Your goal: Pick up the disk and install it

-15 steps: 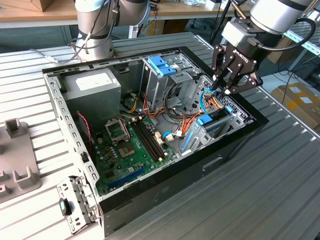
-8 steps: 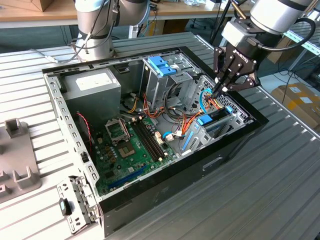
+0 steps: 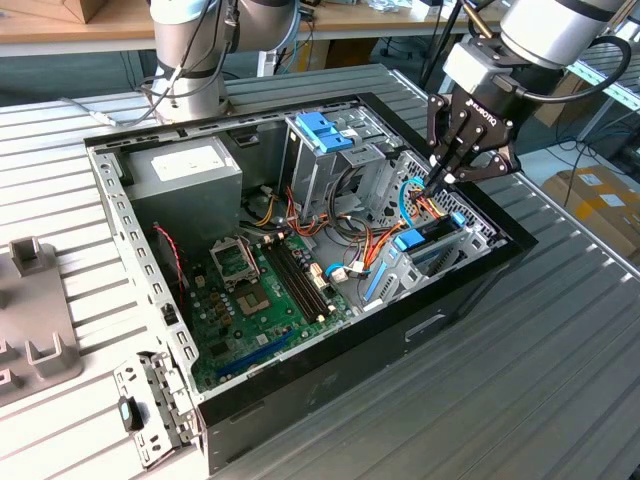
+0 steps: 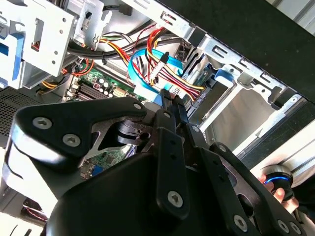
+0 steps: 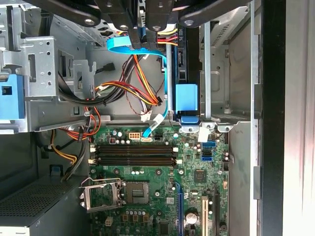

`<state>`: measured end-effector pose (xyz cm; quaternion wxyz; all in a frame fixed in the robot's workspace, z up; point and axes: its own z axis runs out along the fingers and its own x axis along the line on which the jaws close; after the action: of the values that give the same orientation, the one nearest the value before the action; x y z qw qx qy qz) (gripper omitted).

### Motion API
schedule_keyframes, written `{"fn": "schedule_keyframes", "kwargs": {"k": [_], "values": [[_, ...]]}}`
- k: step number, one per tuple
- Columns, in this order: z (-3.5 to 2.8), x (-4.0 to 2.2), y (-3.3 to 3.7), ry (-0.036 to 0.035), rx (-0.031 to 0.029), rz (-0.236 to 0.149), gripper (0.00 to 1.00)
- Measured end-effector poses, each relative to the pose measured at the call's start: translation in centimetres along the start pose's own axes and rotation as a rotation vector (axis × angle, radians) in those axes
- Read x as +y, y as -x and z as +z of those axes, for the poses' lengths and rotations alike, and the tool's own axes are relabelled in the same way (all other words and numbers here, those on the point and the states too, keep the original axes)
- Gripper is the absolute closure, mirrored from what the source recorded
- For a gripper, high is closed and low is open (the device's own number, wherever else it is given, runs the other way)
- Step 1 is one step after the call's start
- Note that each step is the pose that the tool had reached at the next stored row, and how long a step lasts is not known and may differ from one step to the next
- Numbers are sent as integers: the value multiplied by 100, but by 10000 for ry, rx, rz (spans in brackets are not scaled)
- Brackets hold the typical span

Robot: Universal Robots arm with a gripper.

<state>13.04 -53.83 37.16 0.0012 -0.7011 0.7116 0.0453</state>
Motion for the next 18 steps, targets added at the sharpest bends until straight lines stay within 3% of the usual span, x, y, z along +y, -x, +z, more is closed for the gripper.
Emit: {"fn": "schedule_keyframes", "kwargs": {"k": [6, 10, 18], "values": [[-3, 17, -58, 0, 0, 0, 84], [-3, 73, -119, 0, -1, 0, 84], [-4, 117, -185, 0, -1, 0, 84]]}}
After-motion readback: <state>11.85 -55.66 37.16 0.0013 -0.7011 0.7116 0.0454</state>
